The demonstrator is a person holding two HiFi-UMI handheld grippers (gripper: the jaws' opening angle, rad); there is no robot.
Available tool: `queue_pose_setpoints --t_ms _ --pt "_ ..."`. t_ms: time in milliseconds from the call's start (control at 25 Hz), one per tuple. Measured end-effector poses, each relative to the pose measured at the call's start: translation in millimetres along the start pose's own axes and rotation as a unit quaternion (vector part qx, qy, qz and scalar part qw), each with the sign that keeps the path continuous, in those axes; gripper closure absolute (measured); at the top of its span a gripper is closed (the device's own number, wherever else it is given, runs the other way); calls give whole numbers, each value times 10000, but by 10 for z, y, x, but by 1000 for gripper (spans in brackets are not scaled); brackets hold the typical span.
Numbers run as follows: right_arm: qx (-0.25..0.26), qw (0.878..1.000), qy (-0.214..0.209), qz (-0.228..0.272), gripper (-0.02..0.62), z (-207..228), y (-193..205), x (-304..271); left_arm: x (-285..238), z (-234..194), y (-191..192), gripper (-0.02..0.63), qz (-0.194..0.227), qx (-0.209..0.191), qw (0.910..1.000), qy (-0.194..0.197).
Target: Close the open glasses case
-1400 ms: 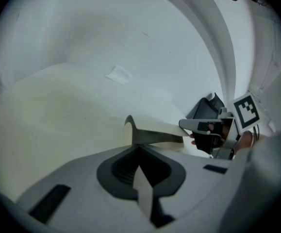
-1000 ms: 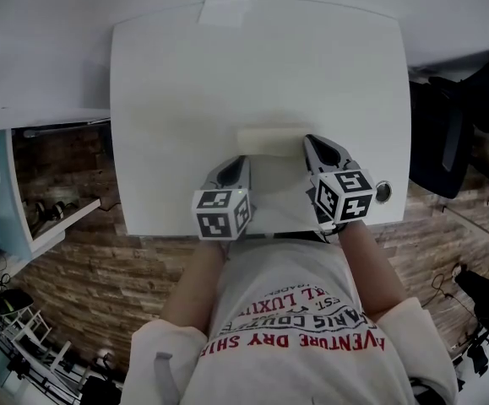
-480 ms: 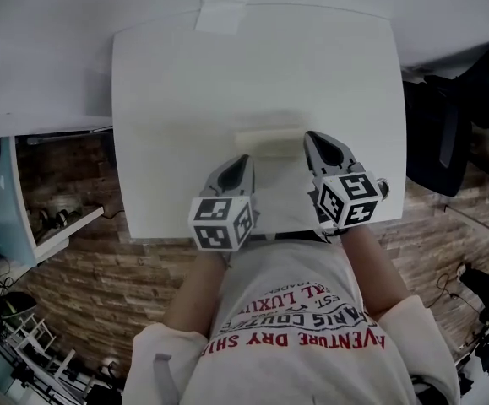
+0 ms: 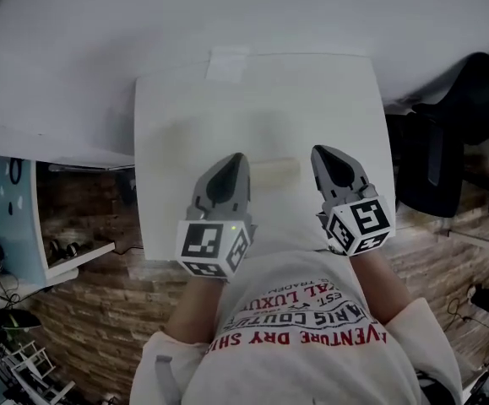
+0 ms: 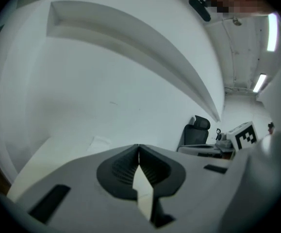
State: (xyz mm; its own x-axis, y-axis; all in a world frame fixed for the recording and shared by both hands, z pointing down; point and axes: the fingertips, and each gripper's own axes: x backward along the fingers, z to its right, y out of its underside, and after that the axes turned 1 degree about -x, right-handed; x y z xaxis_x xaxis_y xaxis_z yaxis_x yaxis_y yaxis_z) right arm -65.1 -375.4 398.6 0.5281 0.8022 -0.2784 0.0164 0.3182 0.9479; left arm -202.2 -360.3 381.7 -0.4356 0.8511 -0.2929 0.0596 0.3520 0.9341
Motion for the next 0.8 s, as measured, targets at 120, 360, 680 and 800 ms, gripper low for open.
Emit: queue_pose_setpoints --t_ms 120,360,680,800 --pt "154 9994 54 302 583 -33 -215 96 57 47 -98 601 92 -117 9999 13" --pt "421 9973 -62 594 583 -192 -413 181 139 141 -367 601 431 -442 9981 10" --pt "415 9976 -245 506 583 -345 -378 167 204 209 -485 601 635 -749 9951 -75" --pt "383 9974 -375 484 583 -399 -359 172 215 210 -445 601 604 -719 9955 -104"
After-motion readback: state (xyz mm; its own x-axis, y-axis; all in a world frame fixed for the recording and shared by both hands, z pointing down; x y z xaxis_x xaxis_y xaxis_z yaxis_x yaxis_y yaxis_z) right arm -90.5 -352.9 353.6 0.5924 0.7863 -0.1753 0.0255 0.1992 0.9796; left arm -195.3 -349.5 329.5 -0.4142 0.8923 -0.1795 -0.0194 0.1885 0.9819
